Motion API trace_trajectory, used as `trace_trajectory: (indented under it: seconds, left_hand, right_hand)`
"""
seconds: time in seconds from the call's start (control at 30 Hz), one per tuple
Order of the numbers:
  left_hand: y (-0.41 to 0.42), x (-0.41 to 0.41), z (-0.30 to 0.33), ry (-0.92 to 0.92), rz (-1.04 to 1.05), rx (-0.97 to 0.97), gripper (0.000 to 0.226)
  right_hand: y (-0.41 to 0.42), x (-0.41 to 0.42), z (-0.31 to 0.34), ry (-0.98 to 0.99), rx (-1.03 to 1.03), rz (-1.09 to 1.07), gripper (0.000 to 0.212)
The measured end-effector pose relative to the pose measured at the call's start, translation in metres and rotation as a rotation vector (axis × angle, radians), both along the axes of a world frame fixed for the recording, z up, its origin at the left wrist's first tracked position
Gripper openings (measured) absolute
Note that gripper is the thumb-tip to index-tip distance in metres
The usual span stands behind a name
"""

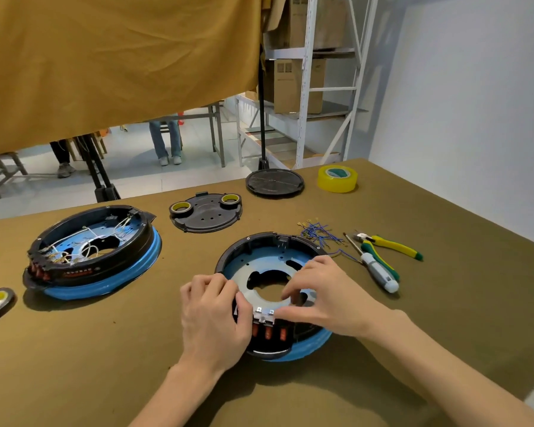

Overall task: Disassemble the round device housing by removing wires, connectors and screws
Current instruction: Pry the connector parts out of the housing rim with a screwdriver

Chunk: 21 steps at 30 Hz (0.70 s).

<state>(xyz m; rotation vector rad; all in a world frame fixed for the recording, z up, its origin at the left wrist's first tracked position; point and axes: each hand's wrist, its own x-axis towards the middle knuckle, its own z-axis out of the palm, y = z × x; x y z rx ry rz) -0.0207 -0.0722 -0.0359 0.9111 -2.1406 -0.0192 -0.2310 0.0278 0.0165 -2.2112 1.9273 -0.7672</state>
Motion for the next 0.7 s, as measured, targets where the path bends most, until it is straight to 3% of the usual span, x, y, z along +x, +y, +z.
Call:
trace_trajectory:
  seconds: [0.17,0.3,0.4,0.47,0.53,0.6,0.7]
  left_hand:
    - [0.005,-0.009,0.001,-0.054,-0.057,-0.061,0.027]
    - [0.011,-0.024,0.003,-0.117,-0.252,-0.049,0.035]
    - [0.015,-0.04,0.009,-0.14,-0.361,0.02,0.044]
    - [0.015,-0.046,0.012,-0.158,-0.359,0.053,0.044]
    - [0.013,-0.048,0.014,-0.148,-0.342,0.087,0.044]
    - [0.014,-0.049,0.015,-0.149,-0.325,0.107,0.047]
    - [0.016,-0.048,0.016,-0.167,-0.317,0.115,0.049]
  right_hand:
    - [-0.003,-0.02,-0.006,0.136,-0.084,-0.083,0.055]
    - [-0.009,-0.039,-0.006,0.017,-0.144,-0.214,0.044]
    - [-0.009,-0.059,-0.007,-0.067,-0.28,-0.501,0.033]
    - [-0.005,-0.078,-0.008,0.086,-0.154,-0.772,0.032]
    - [0.0,-0.088,-0.014,0.284,0.118,-0.913,0.038]
    - [0.004,-0.091,-0.02,0.383,0.262,-0.926,0.041]
    - [0.004,-0.093,-0.021,0.394,0.3,-0.92,0.038]
